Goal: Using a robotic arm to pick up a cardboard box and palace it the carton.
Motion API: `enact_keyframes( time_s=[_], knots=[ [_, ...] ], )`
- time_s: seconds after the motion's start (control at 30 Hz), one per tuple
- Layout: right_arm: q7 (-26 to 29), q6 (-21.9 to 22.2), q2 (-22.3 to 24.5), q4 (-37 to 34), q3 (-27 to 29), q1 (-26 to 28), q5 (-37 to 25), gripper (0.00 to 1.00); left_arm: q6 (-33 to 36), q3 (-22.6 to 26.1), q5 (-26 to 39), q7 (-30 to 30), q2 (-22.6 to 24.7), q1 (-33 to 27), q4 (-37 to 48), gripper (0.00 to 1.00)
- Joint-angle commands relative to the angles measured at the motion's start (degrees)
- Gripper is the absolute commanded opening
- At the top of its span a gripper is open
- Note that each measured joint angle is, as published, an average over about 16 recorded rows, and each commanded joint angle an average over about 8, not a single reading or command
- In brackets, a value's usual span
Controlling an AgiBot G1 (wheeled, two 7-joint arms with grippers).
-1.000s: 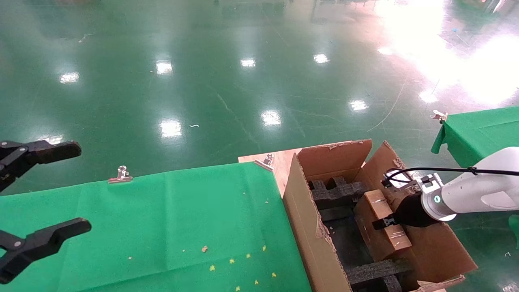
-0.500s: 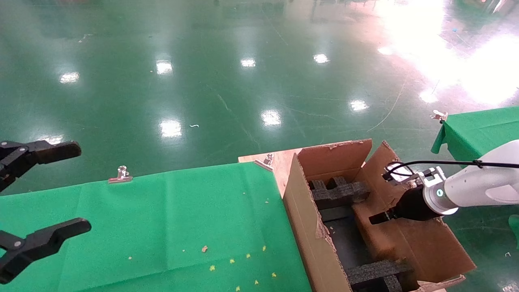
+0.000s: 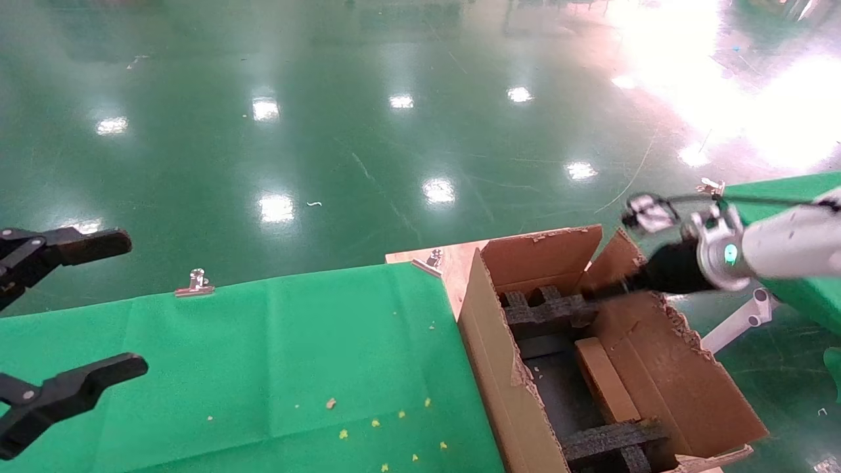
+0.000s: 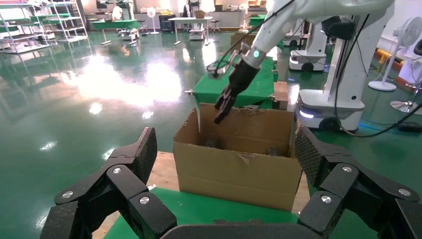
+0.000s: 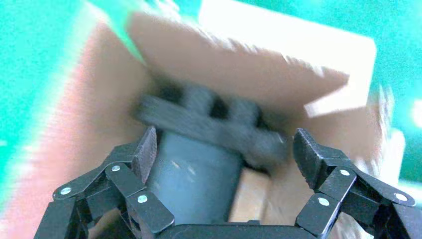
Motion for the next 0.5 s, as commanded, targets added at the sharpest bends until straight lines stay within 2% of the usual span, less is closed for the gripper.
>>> enact_keyframes(
  time_s=[0.03, 0.27, 0.4, 0.5],
  knots=[
    [0.11, -0.26, 1.48, 3.70, 0.58, 1.83, 0.15, 1.00, 0.00, 0.00, 0.00, 0.00, 0.00, 0.00, 0.00, 1.00],
    [-4.46, -2.15, 9.69, 20.23, 5.22, 1.99, 10.08, 1.00, 0.00, 0.00, 0.00, 0.00, 0.00, 0.00, 0.00, 1.00],
    [-7.63, -4.61, 12.39, 24.80, 7.18, 0.86, 16.18, 1.00, -0.01, 0.00, 0.00, 0.00, 0.00, 0.01, 0.00, 1.00],
    [-8.54, -5.67, 13.24, 26.18, 7.91, 0.34, 18.58, 1.00, -0.02, 0.00, 0.00, 0.00, -0.01, 0.01, 0.01, 1.00]
  ],
)
